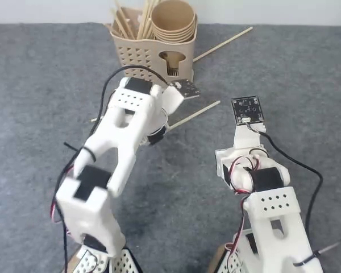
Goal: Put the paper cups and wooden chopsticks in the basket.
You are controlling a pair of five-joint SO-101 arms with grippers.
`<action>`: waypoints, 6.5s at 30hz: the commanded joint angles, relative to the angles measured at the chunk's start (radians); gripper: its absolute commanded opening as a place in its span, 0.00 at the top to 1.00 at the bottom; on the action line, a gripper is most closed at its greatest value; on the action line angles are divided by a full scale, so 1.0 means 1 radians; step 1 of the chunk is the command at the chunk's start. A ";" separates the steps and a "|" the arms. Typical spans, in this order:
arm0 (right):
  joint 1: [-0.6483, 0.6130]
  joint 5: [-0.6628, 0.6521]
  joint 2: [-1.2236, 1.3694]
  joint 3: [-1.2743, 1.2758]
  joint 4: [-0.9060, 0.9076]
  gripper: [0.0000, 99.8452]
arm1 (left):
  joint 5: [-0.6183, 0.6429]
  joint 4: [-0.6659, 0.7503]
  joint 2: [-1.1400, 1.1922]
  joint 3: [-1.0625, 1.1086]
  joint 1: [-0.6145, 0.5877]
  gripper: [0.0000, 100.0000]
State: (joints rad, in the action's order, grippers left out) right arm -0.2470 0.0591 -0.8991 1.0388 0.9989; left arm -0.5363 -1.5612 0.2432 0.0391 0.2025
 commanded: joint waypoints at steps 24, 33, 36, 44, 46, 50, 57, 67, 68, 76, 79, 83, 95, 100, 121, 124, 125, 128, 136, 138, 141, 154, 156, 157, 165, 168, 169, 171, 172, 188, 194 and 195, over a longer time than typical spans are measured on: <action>0.005 0.014 -0.025 0.046 -0.084 0.78 | 0.250 0.549 -1.191 0.507 -0.186 0.99; 0.005 0.014 -0.025 0.060 -0.108 0.78 | 0.476 0.848 -1.188 0.535 -0.190 0.99; 0.005 0.014 -0.025 0.060 -0.110 0.78 | 0.554 0.934 -1.142 0.524 -0.190 0.99; 0.005 0.014 -0.024 0.061 -0.110 0.78 | 0.611 1.077 -0.769 0.298 -0.192 0.99; 0.004 0.014 -0.022 0.061 -0.110 0.78 | 0.611 1.172 -0.680 0.255 -0.189 0.99; 0.005 0.014 -0.021 0.061 -0.110 0.78 | 0.611 1.430 -0.505 0.219 -0.175 0.99; 0.005 0.012 -0.019 0.063 -0.110 0.78 | 0.611 1.593 -0.178 0.038 -0.180 0.99; 0.004 0.008 -0.018 0.063 -0.111 0.78 | 0.605 1.582 0.252 -0.366 -0.180 0.99; 0.004 0.008 -0.018 0.063 -0.111 0.78 | 0.605 1.557 0.272 -0.392 -0.183 0.98; 0.002 0.008 -0.018 0.063 -0.111 0.78 | 0.611 1.303 0.296 -0.501 -0.213 0.71; 0.002 0.006 -0.018 0.063 -0.111 0.78 | 0.606 1.260 0.267 -0.499 -0.216 0.65; 0.004 0.006 -0.018 0.063 -0.111 0.78 | 0.609 1.172 0.190 -0.498 -0.227 0.65; 0.005 0.005 -0.016 0.063 -0.094 0.78 | 0.609 0.628 -0.259 -0.498 -0.347 0.65; -0.018 0.000 -0.016 0.055 -0.061 0.78 | 0.611 0.425 -0.436 -0.498 -0.422 0.65; -0.321 -0.407 0.476 -0.502 0.088 0.77 | 0.611 0.069 -0.586 -0.369 -1.011 0.65; -0.343 -0.525 0.644 -0.644 0.090 0.77 | 0.611 0.172 -0.586 -0.257 -1.091 0.65; -0.352 -0.557 0.697 -0.694 0.090 0.77 | 0.612 0.204 -0.586 -0.220 -1.111 0.65; -0.380 -0.649 0.857 -0.842 0.090 0.77 | 0.612 0.276 -0.586 -0.110 -1.152 0.65; -0.443 -0.847 1.259 -1.298 0.093 0.76 | 0.611 0.497 -0.586 0.151 -1.235 0.65; -0.453 -0.859 1.354 -1.412 0.117 0.72 | 0.611 0.542 -0.586 0.194 -1.264 0.65; -0.472 -0.862 1.498 -1.610 0.197 0.68 | 0.611 0.617 -0.586 0.259 -1.310 0.65; -0.483 -0.925 2.100 -2.433 0.315 0.68 | 0.612 0.879 -0.580 0.475 -1.496 0.65; -0.483 -0.925 2.166 -2.501 0.317 0.68 | 0.612 0.887 -0.577 0.498 -1.510 0.65; -0.483 -0.925 2.190 -2.524 0.318 0.68 | 0.612 0.890 -0.577 0.518 -1.511 0.65; -0.464 -0.925 2.255 -2.538 0.252 0.68 | 0.612 0.988 -0.577 0.650 -1.511 0.65; -0.450 -0.925 2.276 -2.526 0.213 0.69 | 0.609 1.016 -0.577 0.674 -1.513 0.65; -0.449 -0.927 2.281 -2.515 0.202 0.72 | 0.609 1.022 -0.577 0.682 -1.513 0.65; -0.449 -0.977 2.292 -2.490 0.173 0.80 | 0.608 1.023 -0.577 0.684 -1.513 0.65; -0.449 -1.022 2.299 -2.480 0.159 0.84 | 0.608 1.023 -0.577 0.684 -1.513 0.65; -0.455 -1.151 2.285 -2.674 0.441 0.99 | 0.608 1.020 -0.577 0.684 -1.514 0.65; -0.447 -1.102 2.163 -2.720 0.608 0.99 | 0.608 1.017 -0.577 0.684 -1.511 0.65; -0.441 -1.094 2.141 -2.720 0.625 0.99 | 0.608 1.017 -0.577 0.684 -1.511 0.65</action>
State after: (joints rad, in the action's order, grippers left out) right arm -0.7104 -1.0733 1.3855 -1.6326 1.5727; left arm 0.0621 -0.5577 -0.3030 0.7327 -1.3057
